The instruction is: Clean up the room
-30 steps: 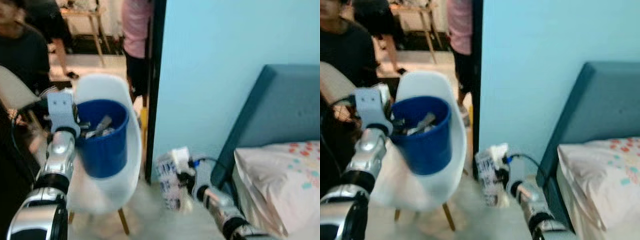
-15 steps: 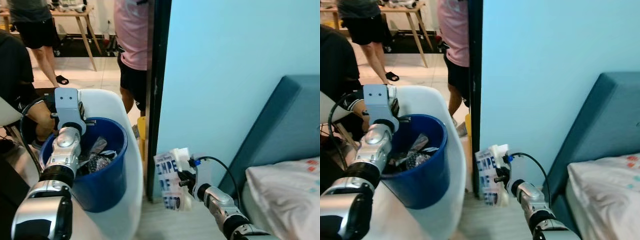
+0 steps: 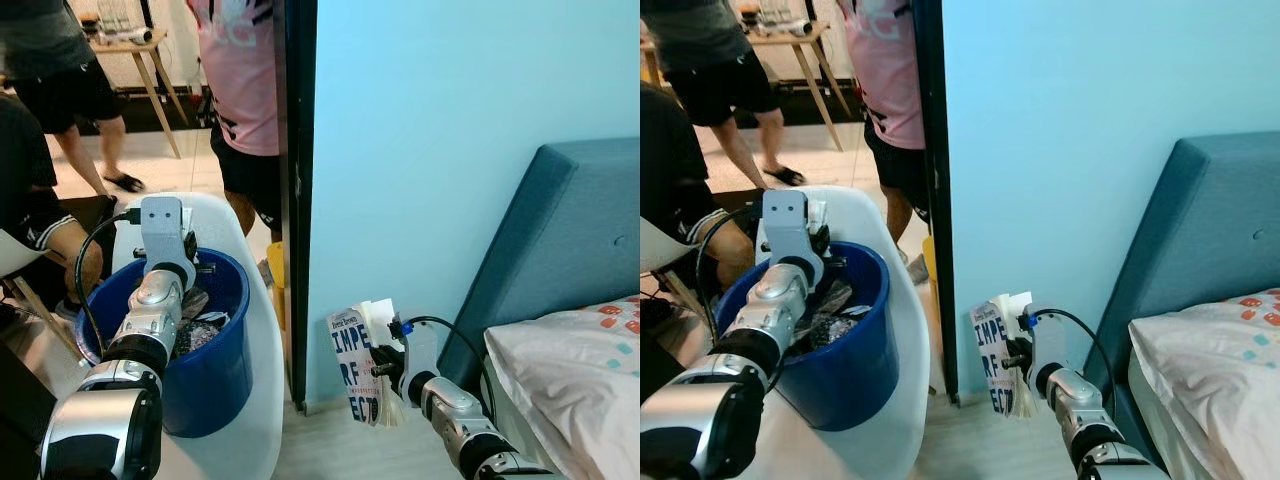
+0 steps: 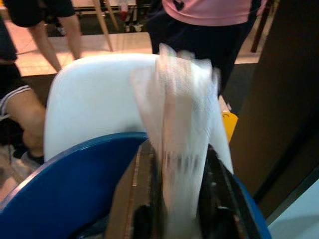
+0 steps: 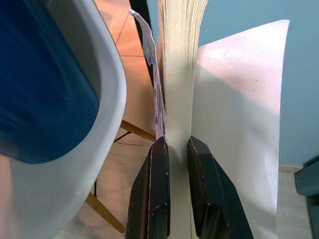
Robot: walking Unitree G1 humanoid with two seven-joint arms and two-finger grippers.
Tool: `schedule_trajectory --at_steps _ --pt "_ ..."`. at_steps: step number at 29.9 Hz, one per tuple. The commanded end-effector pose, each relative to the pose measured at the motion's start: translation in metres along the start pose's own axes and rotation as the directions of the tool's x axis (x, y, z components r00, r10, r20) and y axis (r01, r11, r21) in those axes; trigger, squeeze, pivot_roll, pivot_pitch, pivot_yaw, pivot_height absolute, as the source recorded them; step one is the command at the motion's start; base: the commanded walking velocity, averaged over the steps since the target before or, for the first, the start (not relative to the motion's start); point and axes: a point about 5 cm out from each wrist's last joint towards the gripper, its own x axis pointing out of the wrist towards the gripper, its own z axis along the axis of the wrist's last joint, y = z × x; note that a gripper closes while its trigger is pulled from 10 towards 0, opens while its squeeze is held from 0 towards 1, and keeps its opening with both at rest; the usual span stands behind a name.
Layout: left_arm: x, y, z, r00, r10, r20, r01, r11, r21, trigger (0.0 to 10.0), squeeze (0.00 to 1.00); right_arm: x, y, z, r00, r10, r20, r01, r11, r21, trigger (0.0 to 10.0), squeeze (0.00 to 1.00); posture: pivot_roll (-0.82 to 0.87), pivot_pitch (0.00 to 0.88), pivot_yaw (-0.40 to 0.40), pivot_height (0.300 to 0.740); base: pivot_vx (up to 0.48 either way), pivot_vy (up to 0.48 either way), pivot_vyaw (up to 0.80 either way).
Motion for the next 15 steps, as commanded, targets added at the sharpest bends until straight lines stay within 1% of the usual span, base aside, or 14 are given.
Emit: schedule_trajectory --at_steps 1,3,7,15 --pt "0.0009 0.0081 0.0008 1.000 0.027 -0.008 -0.027 0.999 0.021 10.0 1.00 0.0006 -0.0011 0.0043 1.000 0.001 0.018 -0.001 1.000 0.003 10.0 0.00 -0.08 0.000 -0.024 0.740 0.000 0.000 0.00" --pt "0.0011 0.0109 0.0025 0.999 0.050 0.007 -0.050 0.998 0.036 10.0 1.00 0.0007 -0.0017 0.0058 1.000 0.004 0.023 -0.004 1.000 0.002 10.0 0.00 -0.08 0.000 -0.027 0.740 0.000 0.000 0.00" --pt "0.0012 0.0118 0.0038 0.998 0.057 0.019 -0.058 0.997 0.049 10.0 1.00 0.0011 -0.0014 0.0069 1.000 0.007 0.027 -0.007 1.000 0.000 10.0 0.00 -0.08 0.000 -0.029 0.740 0.000 0.000 0.00" --pt "0.0016 0.0138 0.0083 0.996 0.070 0.052 -0.073 0.996 0.054 10.0 1.00 0.0013 -0.0025 0.0098 0.999 0.004 0.041 -0.004 1.000 -0.002 10.0 0.00 -0.08 0.000 -0.025 0.740 0.000 0.000 0.00"
